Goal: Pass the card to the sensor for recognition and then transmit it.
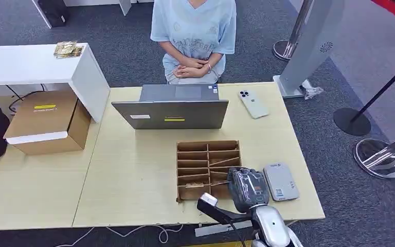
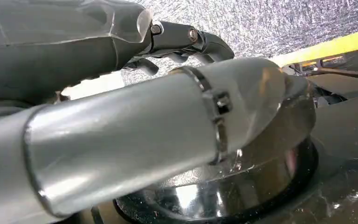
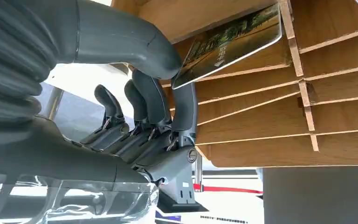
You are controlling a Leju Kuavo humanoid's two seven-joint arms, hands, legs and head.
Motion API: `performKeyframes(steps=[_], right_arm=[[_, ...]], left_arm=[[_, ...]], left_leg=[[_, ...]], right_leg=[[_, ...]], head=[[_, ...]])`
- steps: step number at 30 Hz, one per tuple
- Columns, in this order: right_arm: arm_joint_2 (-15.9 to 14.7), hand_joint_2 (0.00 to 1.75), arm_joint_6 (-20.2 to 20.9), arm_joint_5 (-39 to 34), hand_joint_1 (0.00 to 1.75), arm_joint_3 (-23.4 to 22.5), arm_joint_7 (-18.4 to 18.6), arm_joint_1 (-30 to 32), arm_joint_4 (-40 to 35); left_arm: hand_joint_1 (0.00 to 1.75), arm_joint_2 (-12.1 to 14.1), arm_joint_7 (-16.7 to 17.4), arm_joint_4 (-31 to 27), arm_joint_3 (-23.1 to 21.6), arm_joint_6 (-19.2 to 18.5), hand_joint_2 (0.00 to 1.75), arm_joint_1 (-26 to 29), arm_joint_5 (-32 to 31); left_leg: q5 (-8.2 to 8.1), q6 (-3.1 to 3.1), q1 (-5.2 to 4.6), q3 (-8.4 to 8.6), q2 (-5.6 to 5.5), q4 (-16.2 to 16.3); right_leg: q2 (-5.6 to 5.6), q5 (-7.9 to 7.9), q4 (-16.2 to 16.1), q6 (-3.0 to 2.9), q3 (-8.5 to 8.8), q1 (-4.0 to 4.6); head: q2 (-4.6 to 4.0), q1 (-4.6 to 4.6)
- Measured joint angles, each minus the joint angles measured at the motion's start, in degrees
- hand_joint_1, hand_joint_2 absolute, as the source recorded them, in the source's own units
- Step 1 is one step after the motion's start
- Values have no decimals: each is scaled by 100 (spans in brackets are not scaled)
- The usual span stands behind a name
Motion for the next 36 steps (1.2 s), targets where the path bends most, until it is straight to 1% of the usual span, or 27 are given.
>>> performKeyframes(steps=[3, 4, 6, 7, 11, 13, 15, 16, 24, 29, 36], right_arm=[[0, 175, 0, 0, 147, 0, -2, 0, 2], [0, 175, 0, 0, 150, 0, -2, 0, 0], [0, 175, 0, 0, 148, 0, -2, 0, 0], [0, 175, 0, 0, 152, 2, -2, 0, 2], [0, 175, 0, -11, 152, 0, -2, 0, 0], [0, 175, -2, -17, 155, 0, 0, 2, 0], [0, 175, -4, -24, 166, 0, -2, 5, -2], [0, 175, -4, -31, 175, 0, -2, 7, -2], [0, 175, -9, -67, 175, 0, -13, 22, -11], [0, 175, -24, -382, 175, -20, -131, 55, -17], [0, 175, -17, -474, 175, -35, -146, 73, -61]], left_arm=[[0, 0, 0, 0, 0, 2, 0, 0, -2], [0, 0, 0, 0, 0, 0, 0, 0, 0], [0, 0, 0, 0, 0, 2, 0, 0, 0], [0, 0, 0, 0, 0, 0, 0, 0, 0], [0, 0, 0, 0, 0, 0, 0, 0, 0], [0, 4, 0, 0, 0, -2, 0, 0, 0], [0, 4, 0, 0, 0, -2, 0, 1, 0], [0, 4, 0, 0, 0, 0, 0, 1, 0], [0, 2, 9, 0, 0, 17, 0, 2, -2], [0, 0, 9, 0, 0, 22, 0, 3, 0], [0, 2, 9, 0, 0, 15, 0, 3, 0]], left_leg=[[0, 0, 0, 0, 0, 0], [0, 0, 0, 0, 0, 0], [0, 0, 0, 0, 0, 0], [0, 0, 0, 0, 0, 0], [0, 0, 0, 0, 0, 0], [0, 0, 0, 0, 0, 0], [0, 0, 0, 0, 0, 0], [0, 0, 0, 0, 0, 0], [0, 0, 0, 0, 1, 0], [0, 0, 0, 0, 2, 0], [0, 0, 0, 0, 2, 0]], right_leg=[[0, 0, 0, 0, 0, 0], [0, 0, 0, 0, 0, 0], [0, 0, 0, 0, 0, 0], [0, 0, 0, 0, 0, 0], [0, 0, 0, 0, 0, 0], [0, 0, 0, 0, 0, 0], [0, 0, 0, 0, 0, 0], [0, 0, 0, 0, 0, 0], [0, 0, 0, 0, -1, 0], [2, 0, 0, 0, -1, 0], [1, 0, 0, 0, -1, 0]], head=[[0, 0], [0, 0], [0, 0], [0, 0], [0, 0], [0, 0], [0, 0], [0, 0], [0, 0], [0, 0], [0, 0]])
